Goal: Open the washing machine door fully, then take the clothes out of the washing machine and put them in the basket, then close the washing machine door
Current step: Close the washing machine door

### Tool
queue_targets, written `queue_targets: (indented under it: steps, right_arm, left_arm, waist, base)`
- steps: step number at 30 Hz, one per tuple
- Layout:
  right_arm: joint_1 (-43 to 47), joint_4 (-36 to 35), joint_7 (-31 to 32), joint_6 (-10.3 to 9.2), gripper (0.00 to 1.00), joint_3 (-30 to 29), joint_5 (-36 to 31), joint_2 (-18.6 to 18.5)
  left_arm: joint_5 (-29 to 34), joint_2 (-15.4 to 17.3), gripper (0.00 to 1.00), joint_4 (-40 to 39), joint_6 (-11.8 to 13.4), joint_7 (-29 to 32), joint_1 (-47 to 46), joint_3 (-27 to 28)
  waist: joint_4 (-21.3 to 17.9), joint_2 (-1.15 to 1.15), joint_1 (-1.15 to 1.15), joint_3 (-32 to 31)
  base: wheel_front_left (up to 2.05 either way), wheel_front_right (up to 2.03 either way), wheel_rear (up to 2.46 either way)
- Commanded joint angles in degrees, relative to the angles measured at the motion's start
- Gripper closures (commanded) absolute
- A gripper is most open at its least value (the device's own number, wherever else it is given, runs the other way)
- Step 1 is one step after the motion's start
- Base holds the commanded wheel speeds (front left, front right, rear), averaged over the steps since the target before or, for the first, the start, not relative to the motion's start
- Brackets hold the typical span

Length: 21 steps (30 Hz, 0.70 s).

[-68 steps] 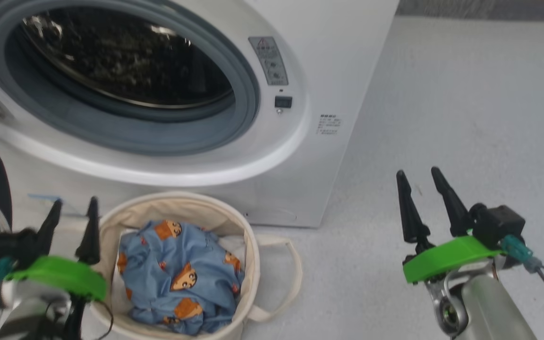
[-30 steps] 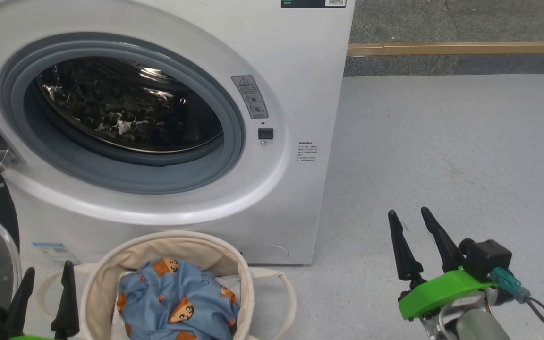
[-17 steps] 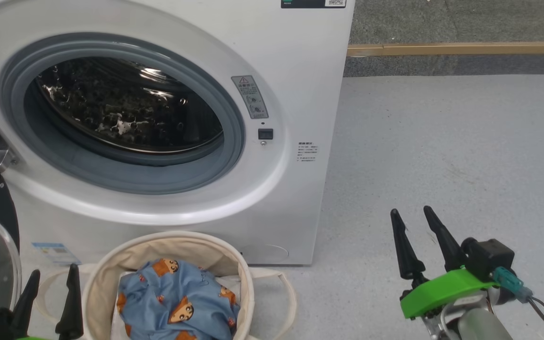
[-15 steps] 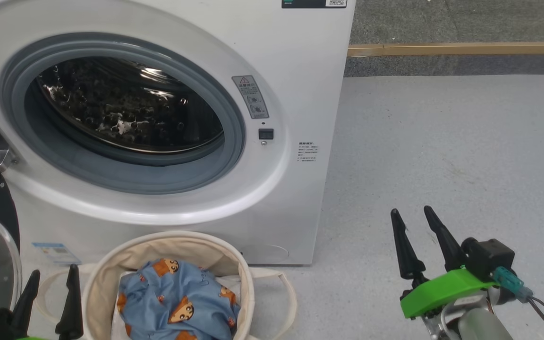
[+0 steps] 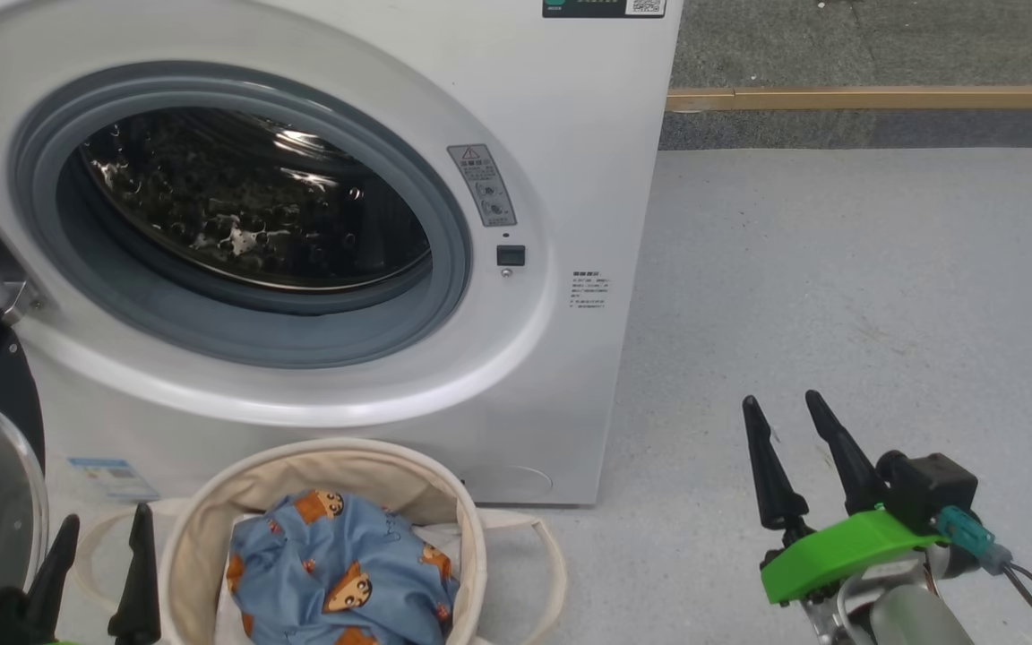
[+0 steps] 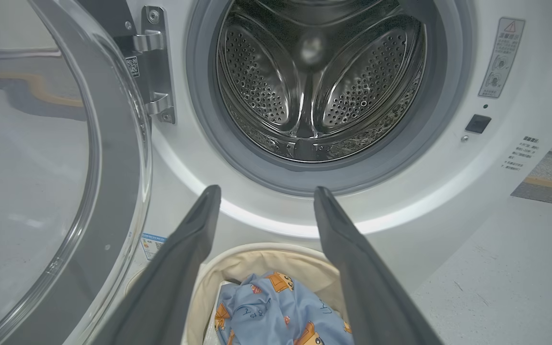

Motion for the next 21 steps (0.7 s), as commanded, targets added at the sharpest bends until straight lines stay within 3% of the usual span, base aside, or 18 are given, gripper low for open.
queue_targets:
  steps: [1,7,21]
  right_arm:
    - [-1.02,-1.99,-0.69,0.01,0.0,1.16,-0.09,0.19]
    - [-0.81,-1.76,-0.69,0.01,0.0,1.07,-0.09,0.19]
    - [-0.82,-1.7,-0.69,0.01,0.0,1.04,-0.06,0.19]
  left_arm:
    - [-0.14,2.07,0.0,-1.23,-0.06,-0.79,-2.77,2.38]
    - [-0.33,2.25,0.0,-1.05,0.23,-1.07,-2.66,2.62]
    - [-0.49,2.65,0.0,-0.53,0.47,-1.39,-2.82,2.5]
  waist:
    - [0.04,0.0,0.0,-0.01]
    - [0.2,0.0,0.0,-0.07]
    - [0.38,0.0,0.0,0.09]
  base:
    - [-1.03,0.95,0.08]
    - [-1.5,1.42,0.08]
    - [-2.15,2.05,0.11]
